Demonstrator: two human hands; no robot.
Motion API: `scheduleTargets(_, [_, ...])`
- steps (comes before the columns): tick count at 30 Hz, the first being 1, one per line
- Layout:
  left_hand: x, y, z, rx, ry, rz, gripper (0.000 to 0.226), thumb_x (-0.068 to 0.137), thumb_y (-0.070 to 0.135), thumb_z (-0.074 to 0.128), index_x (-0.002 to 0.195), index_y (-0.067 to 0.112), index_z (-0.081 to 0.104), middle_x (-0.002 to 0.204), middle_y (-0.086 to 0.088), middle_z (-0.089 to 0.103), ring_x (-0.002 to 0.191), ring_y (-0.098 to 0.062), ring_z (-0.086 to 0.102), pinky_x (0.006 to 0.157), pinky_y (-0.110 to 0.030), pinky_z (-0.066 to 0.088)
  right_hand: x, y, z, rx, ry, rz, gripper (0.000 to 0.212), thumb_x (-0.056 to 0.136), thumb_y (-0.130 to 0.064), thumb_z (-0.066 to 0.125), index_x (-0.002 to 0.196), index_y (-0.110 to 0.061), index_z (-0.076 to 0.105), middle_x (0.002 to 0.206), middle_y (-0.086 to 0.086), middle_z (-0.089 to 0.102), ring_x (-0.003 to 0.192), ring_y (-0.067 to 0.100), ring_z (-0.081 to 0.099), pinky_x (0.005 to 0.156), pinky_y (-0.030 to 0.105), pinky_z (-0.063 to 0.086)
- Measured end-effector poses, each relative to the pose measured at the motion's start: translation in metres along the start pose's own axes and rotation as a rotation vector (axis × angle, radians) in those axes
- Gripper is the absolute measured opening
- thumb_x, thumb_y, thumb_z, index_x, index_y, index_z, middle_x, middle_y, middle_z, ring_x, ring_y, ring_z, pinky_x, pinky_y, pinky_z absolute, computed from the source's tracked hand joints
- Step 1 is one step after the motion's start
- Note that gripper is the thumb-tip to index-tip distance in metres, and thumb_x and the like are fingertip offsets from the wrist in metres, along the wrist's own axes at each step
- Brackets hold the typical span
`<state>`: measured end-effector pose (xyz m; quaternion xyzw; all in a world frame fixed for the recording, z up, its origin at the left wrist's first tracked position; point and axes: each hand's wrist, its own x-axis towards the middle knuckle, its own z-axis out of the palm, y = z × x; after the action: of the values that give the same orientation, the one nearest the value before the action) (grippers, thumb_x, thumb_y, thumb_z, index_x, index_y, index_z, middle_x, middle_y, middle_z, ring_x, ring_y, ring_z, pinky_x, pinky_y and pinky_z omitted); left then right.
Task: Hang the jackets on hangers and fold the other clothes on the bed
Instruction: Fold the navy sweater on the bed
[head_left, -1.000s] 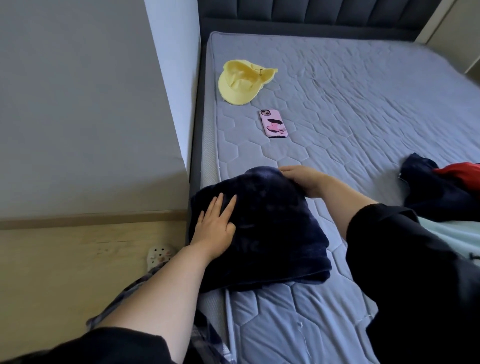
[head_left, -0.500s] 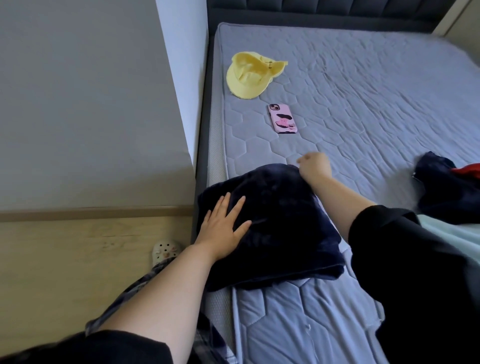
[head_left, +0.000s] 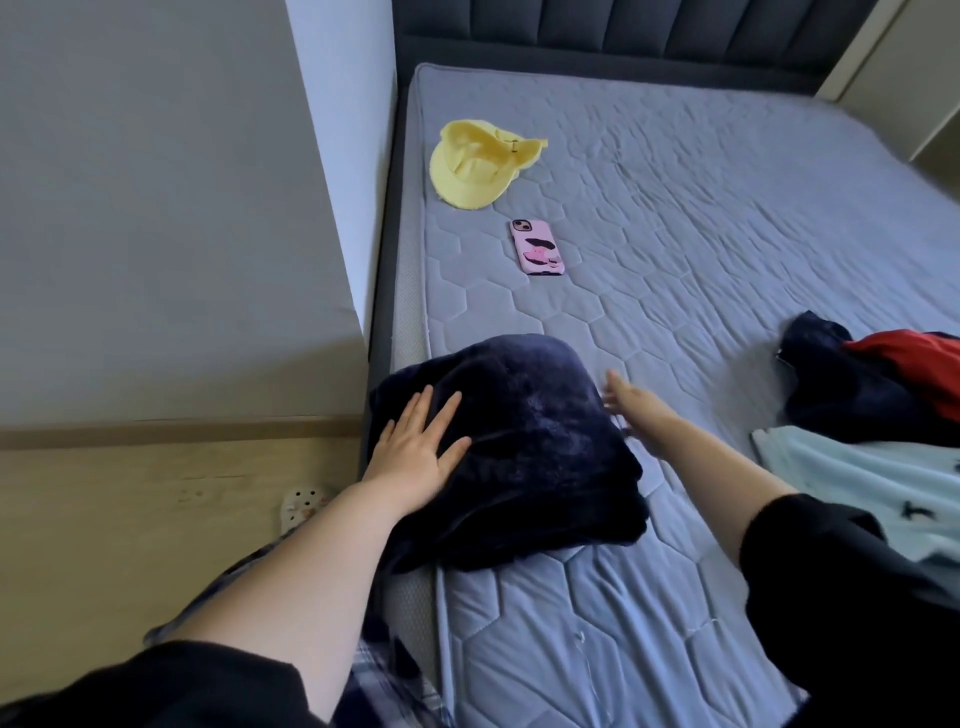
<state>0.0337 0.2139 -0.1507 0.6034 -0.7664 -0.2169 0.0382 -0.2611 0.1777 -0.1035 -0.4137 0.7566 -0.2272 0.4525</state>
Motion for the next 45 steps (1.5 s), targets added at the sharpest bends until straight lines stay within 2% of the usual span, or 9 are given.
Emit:
scheduleTargets(7, [-0.001,0.009,-0.006,-0.025,0.019,0.006,0.056,0.1,0.049,0.023,0.15,0.04,-0.002,0.161,0.003,-0.011,0.147,-0.012,-0.01,0.117,-0.038,0.001,-0.054,-0.027,0.065,-0.703,0.249,-0.796,0.062,0.089,-0.059,0.031,0.146,-0.035,0.031,0.159,0.002,0.018,0.145,0.022,0.011,0.116,0.047,0.009])
scheduleTargets(11, [-0.009,0.024,-0.014,-0.055,0.266,0.012,0.058,0.1,0.04,0.039,0.152,0.031,0.014,0.161,0.0,0.0,0.147,-0.016,-0.001,0.117,-0.04,0.005,-0.041,-0.005,0.069,-0.792,0.209,-0.666,0.06,0.091,-0.058,0.038,0.148,-0.045,0.021,0.161,-0.006,0.003,0.148,0.017,-0.003,0.118,0.051,0.002])
scheduleTargets(15, [-0.017,0.043,-0.024,-0.281,0.533,-0.387,0.082,0.083,0.047,0.065,0.149,0.021,0.023,0.153,-0.01,0.025,0.137,-0.03,0.026,0.106,-0.046,0.03,-0.029,0.001,0.063,-0.739,0.197,-0.687,0.061,0.09,-0.059,0.038,0.147,-0.047,0.02,0.161,-0.008,0.005,0.148,0.016,-0.001,0.118,0.048,0.005])
scheduleTargets(20, [-0.011,0.029,-0.04,-1.184,0.095,-0.787,0.097,0.07,0.052,0.079,0.145,0.01,0.033,0.143,-0.01,0.045,0.126,-0.032,0.047,0.103,-0.042,0.04,-0.025,0.005,0.057,-0.631,0.184,-0.689,0.059,0.092,-0.053,0.044,0.147,-0.042,0.025,0.161,-0.007,0.008,0.148,0.015,0.001,0.119,0.045,0.009])
scheduleTargets(24, [-0.014,0.016,-0.045,-1.206,-0.221,-0.713,0.093,0.066,0.063,0.075,0.138,0.012,0.046,0.138,-0.007,0.053,0.123,-0.028,0.052,0.106,-0.039,0.039,-0.025,0.007,0.055,-0.556,0.184,-0.683,0.059,0.093,-0.047,0.049,0.148,-0.039,0.027,0.16,-0.006,0.011,0.148,0.016,0.004,0.119,0.044,0.01])
scheduleTargets(33, [-0.008,0.016,-0.065,-1.328,-0.4,-0.666,0.069,0.061,0.049,0.085,0.114,0.012,0.06,0.085,-0.008,0.075,0.076,-0.022,0.073,0.056,-0.028,0.056,-0.022,0.005,0.047,-0.475,0.176,-0.651,0.057,0.096,-0.035,0.051,0.149,-0.029,0.03,0.159,0.003,0.016,0.147,0.024,0.01,0.119,0.04,0.011])
scheduleTargets(38, [-0.003,0.024,-0.057,-1.386,-0.415,-0.64,0.056,0.065,0.043,0.082,0.109,0.012,0.065,0.089,-0.009,0.075,0.08,-0.022,0.072,0.064,-0.029,0.056,-0.017,0.008,0.041,-0.46,0.147,-0.619,0.057,0.098,-0.033,0.049,0.15,-0.027,0.027,0.159,0.006,0.015,0.147,0.026,0.009,0.119,0.038,0.009])
scheduleTargets(41, [-0.005,0.03,-0.053,-1.486,-0.405,-0.56,0.019,0.075,0.033,0.069,0.077,0.014,0.07,0.076,-0.006,0.071,0.067,-0.019,0.068,0.06,-0.026,0.052,-0.016,0.004,0.042,-0.484,0.148,-0.61,0.057,0.098,-0.035,0.048,0.15,-0.027,0.027,0.159,0.006,0.014,0.147,0.026,0.009,0.119,0.038,0.009])
scheduleTargets(45, [-0.011,0.048,-0.054,-1.569,-0.342,-0.452,0.031,0.077,0.021,0.054,0.048,0.023,0.044,0.053,0.003,0.047,0.047,-0.013,0.049,0.047,-0.021,0.041,-0.025,0.0,0.034,-0.459,0.135,-0.551,0.056,0.098,-0.04,0.045,0.15,-0.033,0.023,0.16,0.004,0.012,0.147,0.024,0.008,0.118,0.038,0.011])
